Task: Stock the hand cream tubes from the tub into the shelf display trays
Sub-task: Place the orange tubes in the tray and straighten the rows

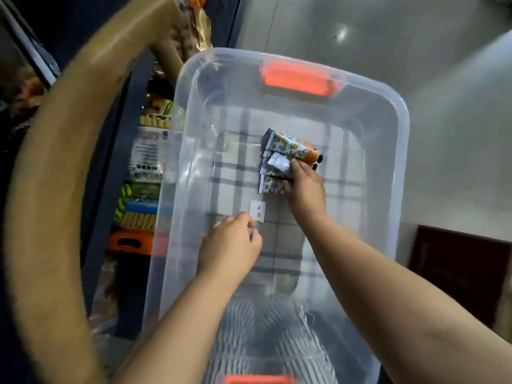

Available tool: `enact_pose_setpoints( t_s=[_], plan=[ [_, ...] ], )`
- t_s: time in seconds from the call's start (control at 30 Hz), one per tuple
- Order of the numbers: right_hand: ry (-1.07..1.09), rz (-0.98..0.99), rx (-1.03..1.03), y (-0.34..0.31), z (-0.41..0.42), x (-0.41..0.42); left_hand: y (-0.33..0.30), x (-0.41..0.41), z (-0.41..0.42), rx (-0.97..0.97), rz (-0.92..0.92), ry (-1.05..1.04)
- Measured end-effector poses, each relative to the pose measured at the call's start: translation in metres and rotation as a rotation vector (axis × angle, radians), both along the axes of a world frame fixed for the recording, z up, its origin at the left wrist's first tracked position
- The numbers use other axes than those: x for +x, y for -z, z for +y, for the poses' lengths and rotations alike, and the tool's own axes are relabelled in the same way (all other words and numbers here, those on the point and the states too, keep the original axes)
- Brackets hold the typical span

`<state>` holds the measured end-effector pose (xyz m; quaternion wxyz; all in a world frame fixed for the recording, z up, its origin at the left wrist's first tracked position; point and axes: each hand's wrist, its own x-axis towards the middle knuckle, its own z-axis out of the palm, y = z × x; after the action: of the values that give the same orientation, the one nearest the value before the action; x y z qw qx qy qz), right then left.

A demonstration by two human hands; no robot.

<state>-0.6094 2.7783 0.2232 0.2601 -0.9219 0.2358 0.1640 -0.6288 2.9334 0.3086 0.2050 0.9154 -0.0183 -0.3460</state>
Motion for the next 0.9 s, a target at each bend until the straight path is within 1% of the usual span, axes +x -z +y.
enact_pose_setpoints(
  t_s=[0.1,0.17,0.27,0.3,0.37,0.43,0.63,0.73,0.83,0.9],
  plan=[
    [0.085,-0.109,0.039,0.008,-0.003,-0.005,0.008,-0.008,0.005,-0.001,0.047,-0.054],
    [0.179,-0.152,0.108,0.005,-0.003,-0.003,0.012,-0.009,0.007,-0.014,0.065,-0.101],
    [0.401,-0.085,0.231,-0.009,0.002,0.0,0.016,-0.004,0.007,-0.029,0.086,-0.149],
    [0.5,-0.088,0.317,-0.014,0.005,-0.001,0.016,-0.001,0.005,-0.036,0.099,-0.168],
    [0.726,-0.154,0.549,-0.029,0.01,-0.004,0.015,0.005,0.002,-0.064,0.123,-0.221],
    [0.87,-0.198,0.674,-0.049,0.012,-0.012,0.017,0.01,-0.001,-0.105,0.136,-0.289],
    [0.897,-0.277,0.905,-0.102,0.011,-0.029,0.046,0.015,-0.022,-0.211,0.237,-0.44],
    [0.957,-0.269,0.963,-0.11,0.008,-0.031,0.069,0.014,-0.046,-0.301,0.324,-0.654],
    [1.026,-0.252,1.001,-0.112,0.005,-0.03,0.089,0.015,-0.073,-0.45,0.442,-1.001],
    [1.062,-0.249,1.04,-0.11,0.004,-0.029,0.097,0.017,-0.09,-0.447,0.431,-1.163]
  ],
)
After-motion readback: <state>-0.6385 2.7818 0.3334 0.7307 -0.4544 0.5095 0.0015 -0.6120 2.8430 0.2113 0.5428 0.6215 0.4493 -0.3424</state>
